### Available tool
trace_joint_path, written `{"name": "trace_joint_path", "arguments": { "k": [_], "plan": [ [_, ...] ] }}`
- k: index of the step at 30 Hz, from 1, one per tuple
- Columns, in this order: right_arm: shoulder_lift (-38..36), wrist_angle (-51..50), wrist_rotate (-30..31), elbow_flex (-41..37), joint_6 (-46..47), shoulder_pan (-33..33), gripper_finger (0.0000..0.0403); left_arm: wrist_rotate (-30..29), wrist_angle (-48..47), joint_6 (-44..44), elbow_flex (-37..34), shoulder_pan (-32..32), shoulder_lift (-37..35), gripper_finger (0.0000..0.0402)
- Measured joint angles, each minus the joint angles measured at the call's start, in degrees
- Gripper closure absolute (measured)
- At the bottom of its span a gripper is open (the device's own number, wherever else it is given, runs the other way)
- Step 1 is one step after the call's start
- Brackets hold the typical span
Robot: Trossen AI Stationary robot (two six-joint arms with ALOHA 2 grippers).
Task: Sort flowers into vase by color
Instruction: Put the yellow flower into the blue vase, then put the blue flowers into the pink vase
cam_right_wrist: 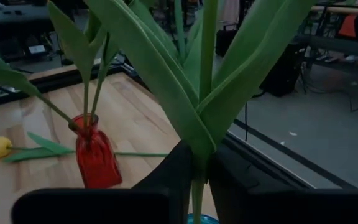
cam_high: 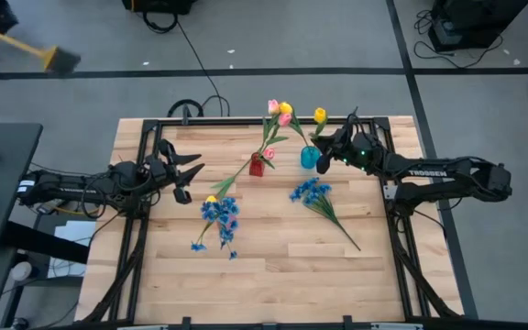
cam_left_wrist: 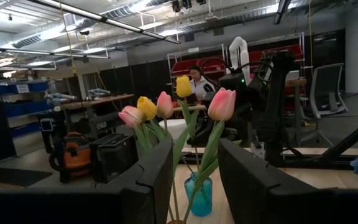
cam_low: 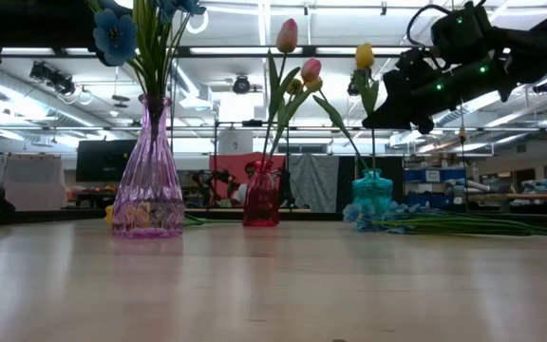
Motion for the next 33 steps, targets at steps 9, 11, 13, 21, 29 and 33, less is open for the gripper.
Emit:
{"name": "trace_joint_path", "arguments": {
  "k": [9, 11, 13, 21, 29, 33],
  "plan": [
    [-0.2, -6.7, -1.2, 1.4, 1.8, 0.4, 0.0267, 3.0, 0.7, 1.8, 0.0, 0.0, -1.0, 0.0270],
    [-0.5, -13.3, -1.3, 3.3, 3.5, 0.7, 0.0257, 3.0, 0.9, 2.3, -0.6, 0.0, -2.1, 0.0270],
    [-0.8, -20.3, -1.3, 5.7, 5.3, 1.3, 0.0251, 3.0, 2.2, 3.3, -2.2, 0.0, -3.7, 0.0270],
    [-3.1, -35.9, -1.2, 12.5, 10.1, 4.8, 0.0248, 3.0, 14.6, 6.8, -11.2, 0.0, -8.4, 0.0270],
    [-6.3, -44.7, -0.7, 15.4, 21.9, 11.4, 0.0249, 4.4, 17.4, 10.2, -13.4, -0.2, -9.8, 0.0270],
    [-6.6, -50.7, 1.1, 15.3, 29.4, 15.4, 0.0249, 4.6, 16.4, 10.5, -13.4, -0.5, -9.8, 0.0270]
  ]
}}
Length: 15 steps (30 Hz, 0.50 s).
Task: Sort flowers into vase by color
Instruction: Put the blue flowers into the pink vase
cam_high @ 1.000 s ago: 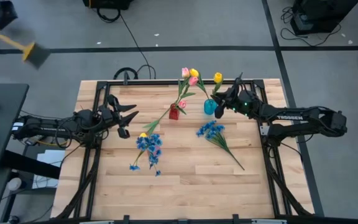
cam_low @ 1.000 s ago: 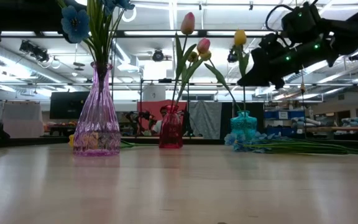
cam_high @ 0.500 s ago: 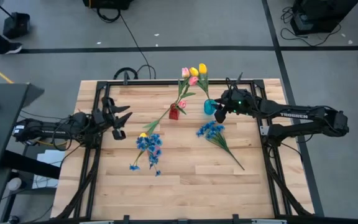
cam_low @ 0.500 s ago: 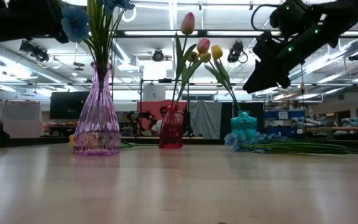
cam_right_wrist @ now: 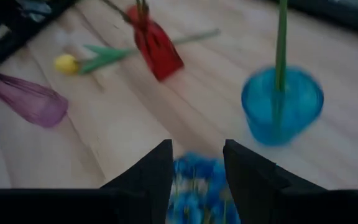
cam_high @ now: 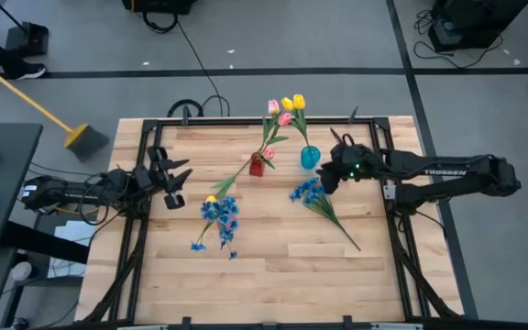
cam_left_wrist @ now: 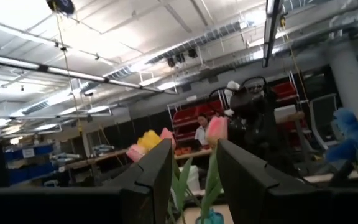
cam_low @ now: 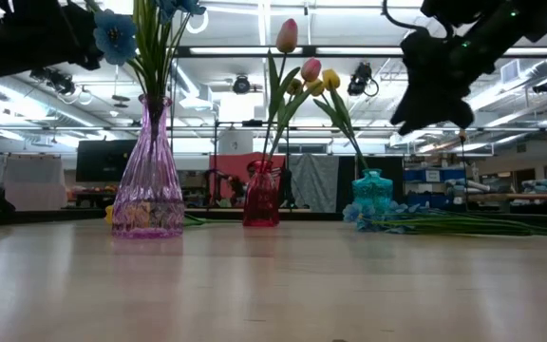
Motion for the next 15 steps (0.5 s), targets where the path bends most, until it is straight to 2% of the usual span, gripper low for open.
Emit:
{"name": "trace_joint_path", "arguments": {
  "k": [7, 15],
  "plan": [
    [0.0, -3.4, 5.2, 0.0, 12.4, 6.2, 0.0249, -1.8, -5.1, -4.4, 0.0, 0.0, 0.4, 0.0270],
    [2.3, -4.0, 3.0, 0.0, 19.2, 11.4, 0.0249, -3.1, -5.3, -4.0, 0.0, 0.1, 0.4, 0.0270]
  ]
}}
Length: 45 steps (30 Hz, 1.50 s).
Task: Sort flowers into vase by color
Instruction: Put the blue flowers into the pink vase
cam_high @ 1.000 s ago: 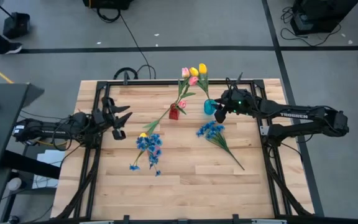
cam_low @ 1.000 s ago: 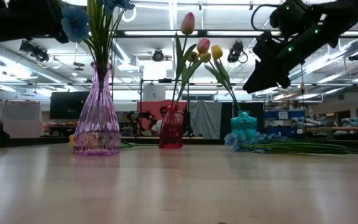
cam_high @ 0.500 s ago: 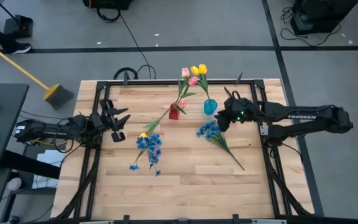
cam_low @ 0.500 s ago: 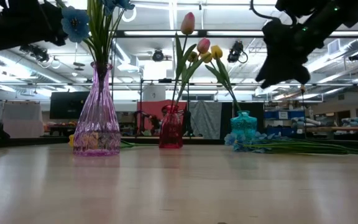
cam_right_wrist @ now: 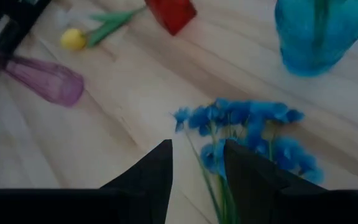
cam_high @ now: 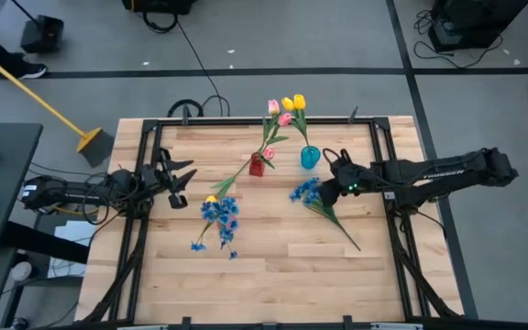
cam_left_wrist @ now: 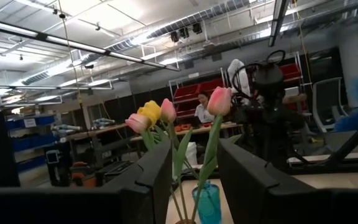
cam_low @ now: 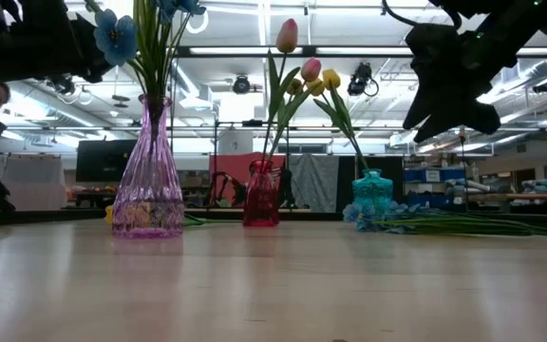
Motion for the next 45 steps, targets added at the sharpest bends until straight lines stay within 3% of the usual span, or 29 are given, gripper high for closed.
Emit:
{"name": "trace_joint_path", "arguments": {
  "k": [16, 24, 32, 45],
  "plan": [
    [3.1, -5.0, -6.0, 0.2, 0.4, 1.6, 0.0250, -1.2, 0.4, 0.1, 0.0, 0.0, 0.0, 0.0270],
    [14.8, -7.4, -3.5, 10.5, -2.7, 7.3, 0.0250, -2.6, 1.4, 3.8, 0.0, 0.1, 0.0, 0.0270],
    [24.3, -19.6, -1.3, 23.5, -1.2, 11.5, 0.0250, -2.8, 1.8, 4.2, 0.0, 0.1, 0.0, 0.0270],
    [31.5, -32.3, -4.4, 25.3, -2.1, 9.3, 0.0250, -5.9, 2.2, 4.5, 0.0, 0.1, 0.0, 0.0270]
  ]
}}
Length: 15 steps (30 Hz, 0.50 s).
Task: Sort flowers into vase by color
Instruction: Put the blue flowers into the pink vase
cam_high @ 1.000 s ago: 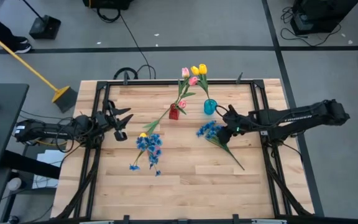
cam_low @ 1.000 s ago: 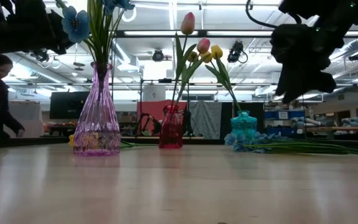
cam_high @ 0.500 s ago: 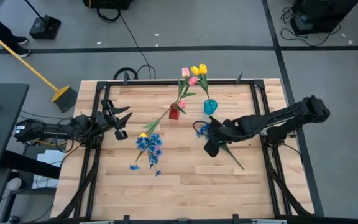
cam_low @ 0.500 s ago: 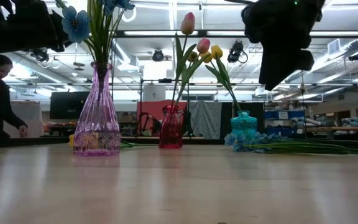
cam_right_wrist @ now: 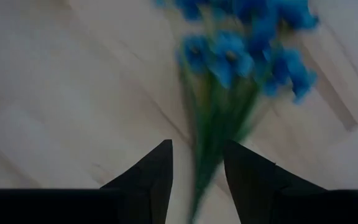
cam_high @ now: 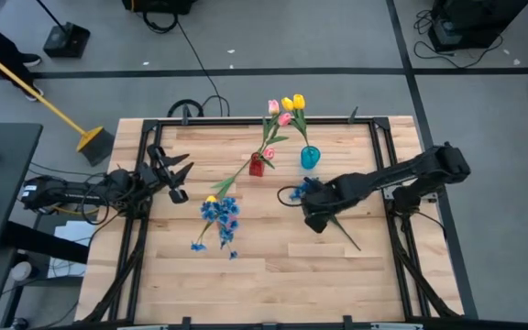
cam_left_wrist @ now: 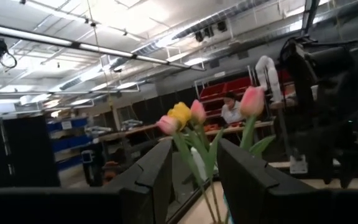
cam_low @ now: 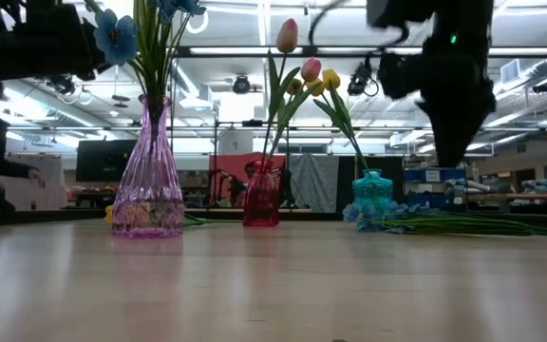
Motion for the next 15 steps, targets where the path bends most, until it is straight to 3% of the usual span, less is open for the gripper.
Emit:
{"name": "trace_joint_path", "arguments": {
  "k": [5, 11, 15],
  "plan": [
    [5.0, -3.0, -5.7, 0.0, -2.7, -2.8, 0.0250, -0.4, -1.6, -1.2, 0.0, -0.1, 0.0, 0.0270],
    [9.8, -4.9, -17.2, 0.0, -5.2, -3.8, 0.0250, -0.5, -2.5, -1.4, 0.0, -0.1, 0.0, 0.0270],
    [11.2, -8.7, -20.7, -0.1, -4.6, -3.7, 0.0250, -0.5, -2.5, -1.4, 0.0, -0.1, 0.0, 0.0270]
  ]
}}
